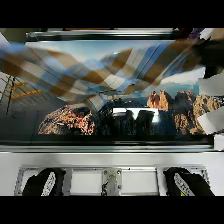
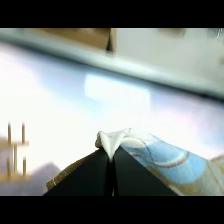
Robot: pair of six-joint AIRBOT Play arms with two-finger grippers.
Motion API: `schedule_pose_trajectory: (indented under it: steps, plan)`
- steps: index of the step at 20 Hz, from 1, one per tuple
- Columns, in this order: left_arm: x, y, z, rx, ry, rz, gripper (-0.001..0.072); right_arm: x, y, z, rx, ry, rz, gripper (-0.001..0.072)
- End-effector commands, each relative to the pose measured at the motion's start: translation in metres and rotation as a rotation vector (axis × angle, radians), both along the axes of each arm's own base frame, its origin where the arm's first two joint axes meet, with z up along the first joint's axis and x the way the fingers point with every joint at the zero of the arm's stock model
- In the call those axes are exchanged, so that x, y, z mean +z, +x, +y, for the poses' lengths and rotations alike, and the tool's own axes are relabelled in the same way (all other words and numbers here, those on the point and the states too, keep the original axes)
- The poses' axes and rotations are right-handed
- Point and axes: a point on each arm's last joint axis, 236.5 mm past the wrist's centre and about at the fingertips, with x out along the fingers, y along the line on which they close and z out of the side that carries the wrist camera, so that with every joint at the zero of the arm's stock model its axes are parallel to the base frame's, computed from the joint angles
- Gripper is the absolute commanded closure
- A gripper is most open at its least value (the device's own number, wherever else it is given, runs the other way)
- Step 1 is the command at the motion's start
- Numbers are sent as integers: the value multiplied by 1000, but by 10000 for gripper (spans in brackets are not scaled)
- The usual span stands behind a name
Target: Fold the clothes and pants, and hang the long-sleeved shirts on hangers.
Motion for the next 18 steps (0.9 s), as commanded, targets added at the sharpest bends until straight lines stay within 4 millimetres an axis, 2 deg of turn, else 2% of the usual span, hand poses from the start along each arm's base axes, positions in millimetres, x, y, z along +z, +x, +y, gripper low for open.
schedule_pose_trajectory:
  steps: [1, 3, 4, 8, 10, 11, 12, 14, 16, 18]
  plan:
    - [73, -41, -5, 29, 33, -243, 696, 74, -47, -15, -92, -6, -229, 693]
    - [54, -13, -7, -9, 15, -168, 696, 61, -37, -18, -102, 37, -166, 693]
    - [37, 9, -12, -41, 4, -104, 696, 49, -26, -18, -101, 57, -120, 692]
    - [-58, 121, -38, -157, -46, 158, 696, -19, 41, -27, -102, 81, 86, 692]
    - [-101, 161, -45, -173, -60, 248, 695, -46, 64, -40, -133, 54, 139, 693]
    - [-118, 171, -46, -176, -63, 290, 696, -55, 68, -48, -157, 16, 160, 693]
    - [-136, 177, -45, -177, -57, 342, 696, -68, 68, -60, -190, -44, 192, 694]
    - [-176, 170, -35, -153, -8, 455, 696, -105, 50, -75, -222, -149, 303, 694]
    - [-226, 148, -29, -135, 13, 566, 696, -163, 14, -72, -182, -207, 480, 693]
    - [-295, 110, -29, -136, 9, 722, 695, -237, -41, -59, -110, -206, 742, 692]
